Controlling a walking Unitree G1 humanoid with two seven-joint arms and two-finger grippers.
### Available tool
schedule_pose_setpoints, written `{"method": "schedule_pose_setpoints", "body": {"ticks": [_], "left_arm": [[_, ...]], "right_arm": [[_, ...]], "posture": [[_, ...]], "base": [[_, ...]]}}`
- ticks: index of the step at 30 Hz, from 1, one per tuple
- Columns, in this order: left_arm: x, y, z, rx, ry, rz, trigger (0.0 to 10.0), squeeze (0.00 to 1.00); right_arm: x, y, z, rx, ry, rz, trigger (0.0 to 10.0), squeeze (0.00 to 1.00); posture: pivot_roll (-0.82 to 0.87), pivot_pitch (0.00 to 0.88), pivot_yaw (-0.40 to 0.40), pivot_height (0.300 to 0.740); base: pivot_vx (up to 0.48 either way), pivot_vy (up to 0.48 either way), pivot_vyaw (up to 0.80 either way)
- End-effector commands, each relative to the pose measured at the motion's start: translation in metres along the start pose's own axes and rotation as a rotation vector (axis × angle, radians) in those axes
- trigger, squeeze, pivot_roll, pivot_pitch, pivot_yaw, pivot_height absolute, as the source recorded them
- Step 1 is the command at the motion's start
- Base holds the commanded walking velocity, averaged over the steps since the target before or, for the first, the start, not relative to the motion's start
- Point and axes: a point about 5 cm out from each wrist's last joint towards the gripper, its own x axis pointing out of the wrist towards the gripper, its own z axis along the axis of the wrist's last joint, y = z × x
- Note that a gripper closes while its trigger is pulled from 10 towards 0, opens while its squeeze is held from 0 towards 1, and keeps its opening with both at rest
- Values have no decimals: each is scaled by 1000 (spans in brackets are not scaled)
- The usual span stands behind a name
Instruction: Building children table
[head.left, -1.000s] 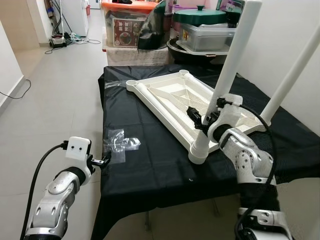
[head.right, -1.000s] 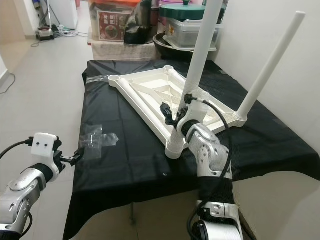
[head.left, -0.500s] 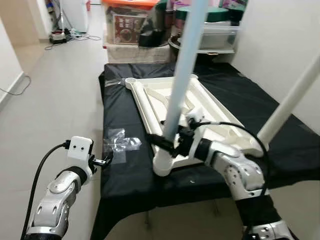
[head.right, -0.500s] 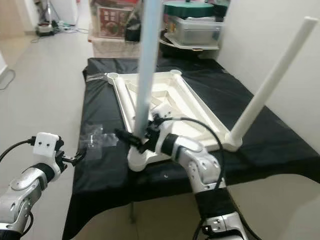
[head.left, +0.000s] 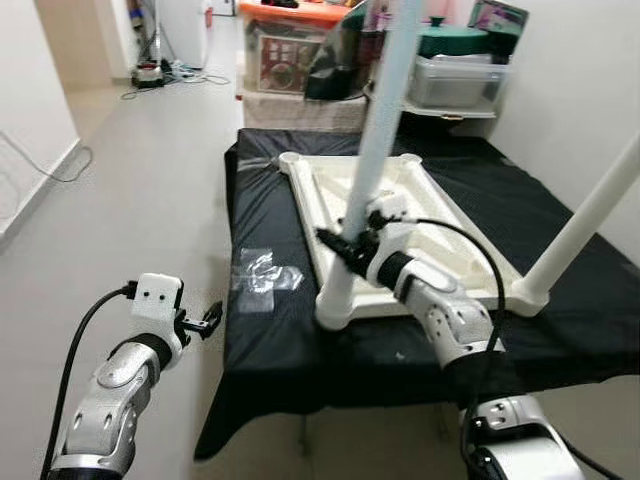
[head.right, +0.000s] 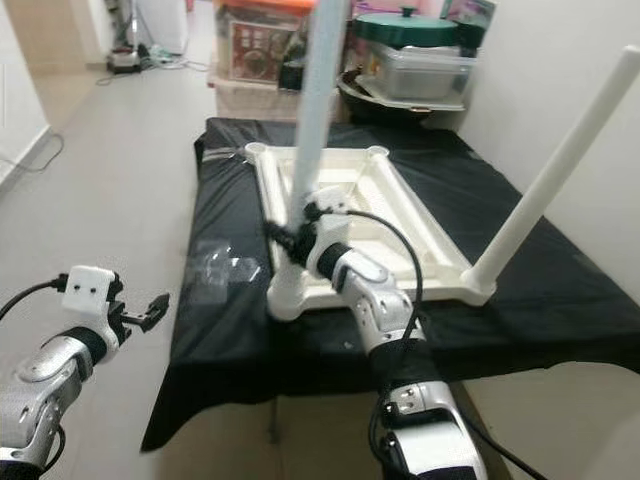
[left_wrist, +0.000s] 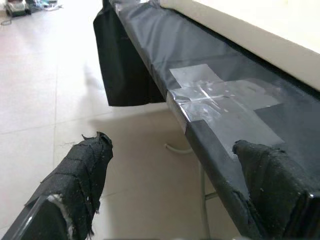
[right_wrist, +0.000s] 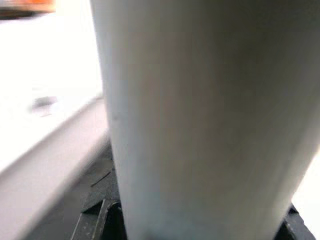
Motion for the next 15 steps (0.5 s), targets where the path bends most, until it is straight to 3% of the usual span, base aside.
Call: {"method": "schedule_pose_setpoints", "body": {"ticks": [1, 2, 4, 6, 8, 11, 12, 13, 14, 15], "left_arm": [[-1, -2, -2, 11, 8, -8, 10000, 0], [-1, -2, -2, 11, 8, -8, 10000, 0], [-1, -4, -3, 10, 9, -13, 10000, 0], [0, -5, -3, 10, 10, -15, 10000, 0], [1, -7, -3, 9, 11, -23, 10000, 0], [2, -8, -3, 10, 11, -26, 10000, 0], [4, -8, -3, 13, 12, -28, 10000, 0], [5, -7, -3, 15, 12, -29, 10000, 0], [6, -6, -2, 16, 11, -29, 10000, 0], [6, -6, -2, 16, 11, -29, 10000, 0]], "right_arm": [[-17, -45, -21, -10, 103, -357, 0, 0], [-17, -45, -21, -10, 103, -357, 0, 0], [-42, -57, -40, 61, 148, -655, 0, 0], [-52, -54, -46, 90, 167, -729, 0, 0], [-56, -34, -47, 114, 163, -741, 0, 0], [-53, -24, -44, 117, 157, -719, 0, 0], [-45, -11, -45, 124, 181, -635, 8510, 0], [-39, -1, -43, 149, 180, -549, 10000, 0], [-33, 8, -40, 167, 163, -447, 10000, 0], [-33, 8, -40, 167, 163, -447, 10000, 0]], "posture": [[85, 0, -126, 740], [85, 0, -126, 740], [80, 0, -117, 740], [80, 0, -117, 740], [75, 0, -110, 740], [71, 0, -105, 740], [71, 0, -105, 740], [71, 0, -104, 740], [71, 0, -104, 740], [71, 0, -104, 740]], "base": [[0, 0, 0], [0, 0, 0], [0, 0, 0], [0, 0, 0], [0, 0, 0], [0, 0, 0], [0, 0, 0], [0, 0, 0], [0, 0, 0], [0, 0, 0]]}}
